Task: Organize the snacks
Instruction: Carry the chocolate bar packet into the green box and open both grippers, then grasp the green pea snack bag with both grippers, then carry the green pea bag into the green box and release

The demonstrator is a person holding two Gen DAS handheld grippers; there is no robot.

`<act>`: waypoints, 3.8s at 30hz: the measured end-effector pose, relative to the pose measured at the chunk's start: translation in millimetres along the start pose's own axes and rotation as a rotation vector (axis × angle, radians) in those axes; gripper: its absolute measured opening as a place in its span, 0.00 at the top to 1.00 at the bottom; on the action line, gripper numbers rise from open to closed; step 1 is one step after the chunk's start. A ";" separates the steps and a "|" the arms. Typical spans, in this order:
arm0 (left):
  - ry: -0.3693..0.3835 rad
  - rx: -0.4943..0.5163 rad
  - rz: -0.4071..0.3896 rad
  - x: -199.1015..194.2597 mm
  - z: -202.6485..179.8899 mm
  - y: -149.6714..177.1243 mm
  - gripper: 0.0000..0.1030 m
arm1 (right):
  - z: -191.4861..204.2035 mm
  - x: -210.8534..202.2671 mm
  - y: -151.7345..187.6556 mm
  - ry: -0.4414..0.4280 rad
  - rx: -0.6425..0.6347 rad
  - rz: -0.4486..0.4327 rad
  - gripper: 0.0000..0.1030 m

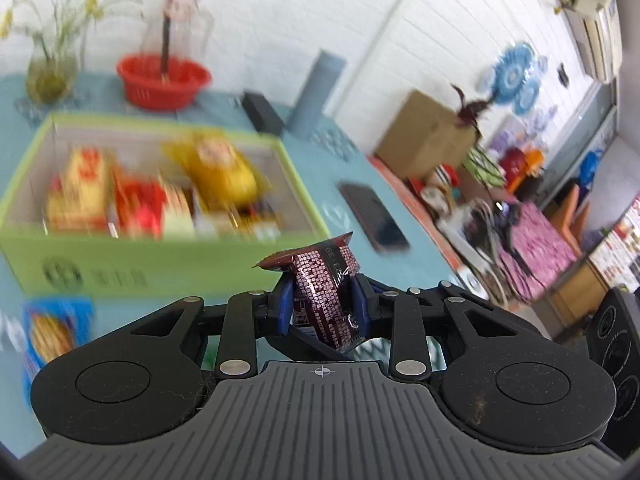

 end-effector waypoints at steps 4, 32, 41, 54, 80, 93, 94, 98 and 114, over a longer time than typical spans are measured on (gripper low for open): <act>-0.062 -0.010 -0.041 17.5 30.0 -51.5 0.93 | -15.6 59.4 -43.9 -0.044 -0.019 0.003 0.31; -0.184 -0.071 -0.102 -77.7 49.5 90.4 0.45 | 4.2 -43.8 81.0 -0.112 0.069 0.100 0.01; -0.091 -0.233 0.092 -108.7 44.8 190.5 0.63 | 81.8 -75.6 120.1 -0.240 -0.025 0.172 0.02; -0.109 -0.239 0.112 -62.9 73.3 166.8 0.77 | 72.3 -69.1 128.6 -0.141 -0.016 0.210 0.01; -0.117 -0.150 0.174 -47.9 25.1 177.6 0.67 | 75.5 -43.6 124.0 -0.136 -0.049 0.215 0.37; -0.111 -0.129 0.161 -47.2 23.0 182.1 0.78 | 76.0 -50.5 126.0 -0.082 -0.060 0.218 0.47; -0.079 -0.146 0.174 -46.3 24.5 182.9 0.86 | 77.2 -51.4 124.6 -0.089 -0.054 0.223 0.49; -0.078 -0.152 0.139 -56.3 22.4 168.0 0.90 | 78.1 -54.4 108.5 -0.098 -0.059 0.202 0.50; -0.142 -0.087 -0.112 5.0 105.0 -69.3 0.91 | 27.3 131.1 -87.4 -0.115 -0.151 0.063 0.40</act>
Point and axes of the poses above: each gripper's, at about its wrist camera, not at the fingertips, and x roughly the way its jaws point, z to its left, y to its underside, the point moved 2 cm from there along x, roughly the way its jaws point, and after that the axes turned 1 degree about z, right-handed, at the moved point
